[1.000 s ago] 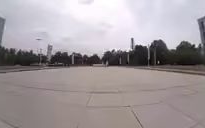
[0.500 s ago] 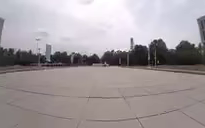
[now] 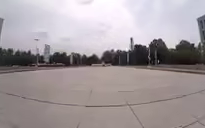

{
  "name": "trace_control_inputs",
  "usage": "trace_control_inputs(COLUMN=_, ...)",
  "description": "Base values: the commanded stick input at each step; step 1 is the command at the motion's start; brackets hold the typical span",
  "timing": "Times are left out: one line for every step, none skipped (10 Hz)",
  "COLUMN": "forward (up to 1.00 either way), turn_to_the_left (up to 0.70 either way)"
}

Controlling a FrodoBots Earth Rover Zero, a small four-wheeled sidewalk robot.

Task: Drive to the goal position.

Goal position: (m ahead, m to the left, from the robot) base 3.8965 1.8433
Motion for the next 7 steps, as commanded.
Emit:
trace_control_inputs(forward=0.7, turn_to_the_left=0.02)
trace_control_inputs(forward=0.7, turn_to_the_left=0.02)
trace_control_inputs(forward=0.7, turn_to_the_left=0.02)
trace_control_inputs(forward=0.7, turn_to_the_left=0.02)
trace_control_inputs(forward=0.7, turn_to_the_left=0.02)
trace_control_inputs(forward=0.7, turn_to_the_left=0.02)
trace_control_inputs(forward=0.7, turn_to_the_left=0.02)
